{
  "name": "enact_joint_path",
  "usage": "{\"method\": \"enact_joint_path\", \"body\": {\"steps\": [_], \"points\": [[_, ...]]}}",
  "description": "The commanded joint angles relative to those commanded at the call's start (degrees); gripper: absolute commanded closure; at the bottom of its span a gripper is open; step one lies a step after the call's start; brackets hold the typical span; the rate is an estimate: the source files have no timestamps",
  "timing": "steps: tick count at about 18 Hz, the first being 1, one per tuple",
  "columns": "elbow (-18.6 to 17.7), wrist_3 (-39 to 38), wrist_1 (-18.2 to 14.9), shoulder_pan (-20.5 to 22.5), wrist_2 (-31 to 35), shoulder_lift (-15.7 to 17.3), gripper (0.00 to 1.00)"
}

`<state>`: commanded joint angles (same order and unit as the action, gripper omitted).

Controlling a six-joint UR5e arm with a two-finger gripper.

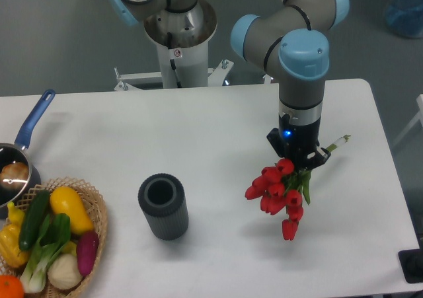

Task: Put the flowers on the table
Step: 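Lower the gripper holding the red tulips toward the table surface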

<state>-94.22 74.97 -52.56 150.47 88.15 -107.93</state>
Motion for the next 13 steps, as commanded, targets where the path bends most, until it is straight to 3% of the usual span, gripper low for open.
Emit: {"method": "enact_joint_path", "body": {"steps": [7, 13], "points": [[-0.35, -1.23, -0.61, -1.32, 0.35, -0.88, 0.81], [-2.81, -2.37, 0.09, -2.02, 0.44, -2.11, 0.77]]}}
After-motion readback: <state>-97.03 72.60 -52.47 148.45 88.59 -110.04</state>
